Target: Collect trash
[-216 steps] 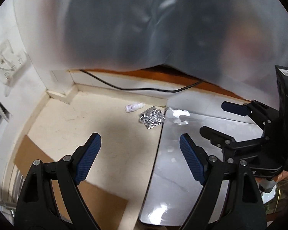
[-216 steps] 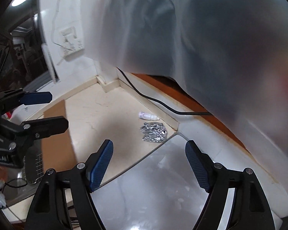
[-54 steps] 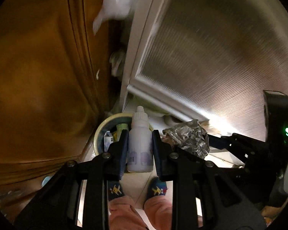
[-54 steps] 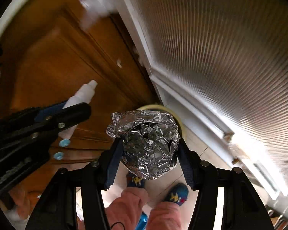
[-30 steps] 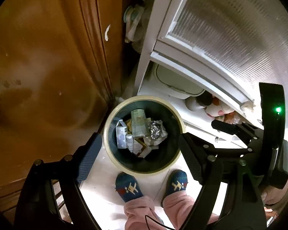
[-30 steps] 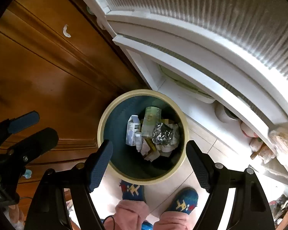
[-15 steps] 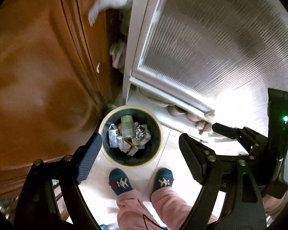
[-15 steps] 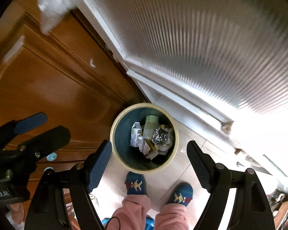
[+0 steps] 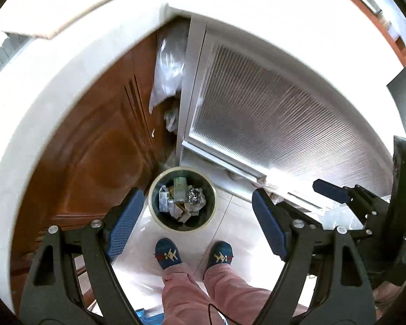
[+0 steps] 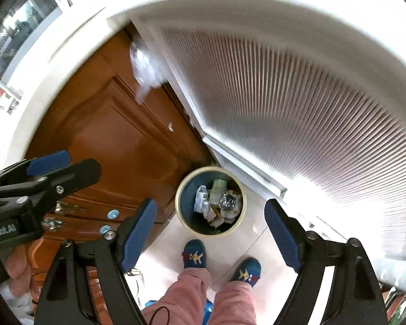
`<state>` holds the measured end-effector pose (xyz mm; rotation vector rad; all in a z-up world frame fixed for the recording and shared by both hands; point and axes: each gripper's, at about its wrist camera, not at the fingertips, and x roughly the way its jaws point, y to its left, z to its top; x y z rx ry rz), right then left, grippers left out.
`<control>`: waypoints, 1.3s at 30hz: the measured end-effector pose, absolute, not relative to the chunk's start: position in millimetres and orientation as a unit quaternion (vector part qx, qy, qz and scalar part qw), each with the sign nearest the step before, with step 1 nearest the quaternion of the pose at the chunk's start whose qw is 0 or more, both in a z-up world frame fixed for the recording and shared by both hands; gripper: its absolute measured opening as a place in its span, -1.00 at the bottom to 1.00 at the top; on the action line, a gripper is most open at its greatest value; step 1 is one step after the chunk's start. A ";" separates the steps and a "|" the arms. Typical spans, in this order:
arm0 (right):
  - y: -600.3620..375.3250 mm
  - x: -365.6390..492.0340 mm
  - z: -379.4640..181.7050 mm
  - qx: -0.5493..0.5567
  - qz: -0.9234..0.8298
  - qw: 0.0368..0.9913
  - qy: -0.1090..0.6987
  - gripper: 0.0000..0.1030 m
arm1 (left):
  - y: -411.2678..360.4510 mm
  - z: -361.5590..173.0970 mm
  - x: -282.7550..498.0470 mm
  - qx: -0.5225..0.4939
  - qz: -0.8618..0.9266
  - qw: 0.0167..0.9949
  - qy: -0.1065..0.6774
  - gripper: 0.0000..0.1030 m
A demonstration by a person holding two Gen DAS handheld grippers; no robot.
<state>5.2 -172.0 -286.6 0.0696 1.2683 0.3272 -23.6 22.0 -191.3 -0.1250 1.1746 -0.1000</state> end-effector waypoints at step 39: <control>-159.6 -26.8 84.2 0.041 0.159 0.903 0.396 0.68 | 35.7 62.7 -57.4 -0.034 0.029 0.896 0.441 0.55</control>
